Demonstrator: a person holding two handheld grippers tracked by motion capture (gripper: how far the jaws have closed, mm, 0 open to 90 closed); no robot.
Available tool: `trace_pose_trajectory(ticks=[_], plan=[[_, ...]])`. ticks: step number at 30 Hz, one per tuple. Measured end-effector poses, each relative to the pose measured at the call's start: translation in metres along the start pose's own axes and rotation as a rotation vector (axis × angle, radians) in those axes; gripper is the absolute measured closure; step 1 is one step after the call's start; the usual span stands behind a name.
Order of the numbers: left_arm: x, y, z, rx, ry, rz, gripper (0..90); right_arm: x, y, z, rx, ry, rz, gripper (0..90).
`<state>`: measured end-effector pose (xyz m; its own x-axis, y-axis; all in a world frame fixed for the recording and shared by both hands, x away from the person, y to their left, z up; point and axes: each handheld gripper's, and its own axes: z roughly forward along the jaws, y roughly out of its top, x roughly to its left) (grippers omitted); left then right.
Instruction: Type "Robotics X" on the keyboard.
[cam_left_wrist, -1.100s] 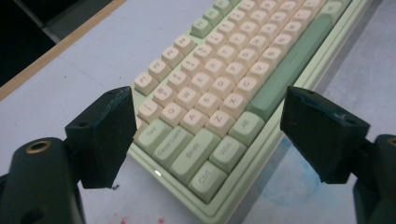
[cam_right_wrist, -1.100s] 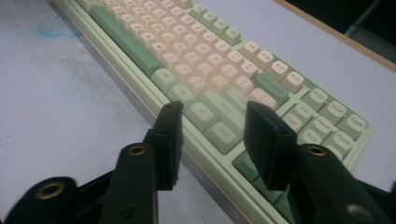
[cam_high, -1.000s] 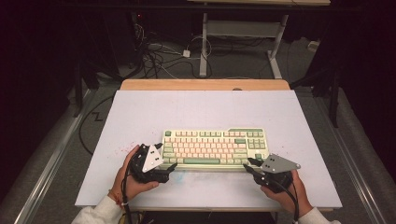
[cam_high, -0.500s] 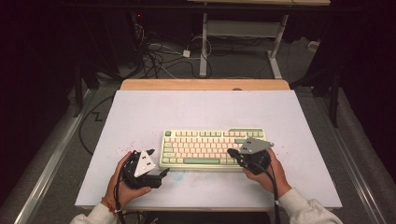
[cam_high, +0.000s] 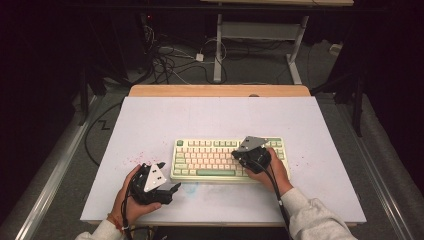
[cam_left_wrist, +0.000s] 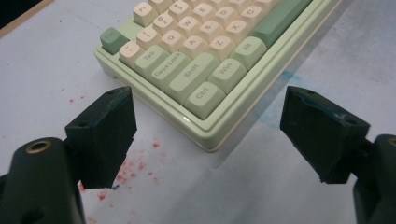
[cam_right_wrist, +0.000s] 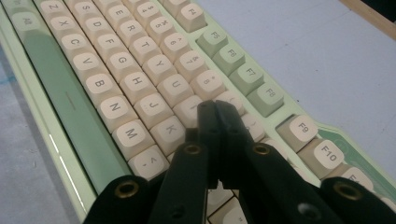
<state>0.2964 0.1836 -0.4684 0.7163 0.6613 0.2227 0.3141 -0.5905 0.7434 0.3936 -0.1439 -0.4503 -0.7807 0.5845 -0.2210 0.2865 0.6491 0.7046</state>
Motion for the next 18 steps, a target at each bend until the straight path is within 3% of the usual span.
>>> trace_pose_trajectory(ticks=[3, 12, 18], plan=[[-0.0008, -0.0018, -0.0029, 0.006, 0.004, 0.001, 17.5, -0.0011, 0.0016, 0.0021, 0.002, -0.003, 0.017, 90.0], [-0.0028, -0.0049, -0.0056, 0.019, 0.010, 0.006, 17.5, 0.0019, 0.0078, 0.0091, 0.056, -0.004, -0.016, 90.0], [-0.0019, -0.0049, -0.0066, 0.023, 0.018, 0.003, 17.5, 0.0031, 0.0083, 0.0013, -0.012, -0.015, -0.008, 90.0]])
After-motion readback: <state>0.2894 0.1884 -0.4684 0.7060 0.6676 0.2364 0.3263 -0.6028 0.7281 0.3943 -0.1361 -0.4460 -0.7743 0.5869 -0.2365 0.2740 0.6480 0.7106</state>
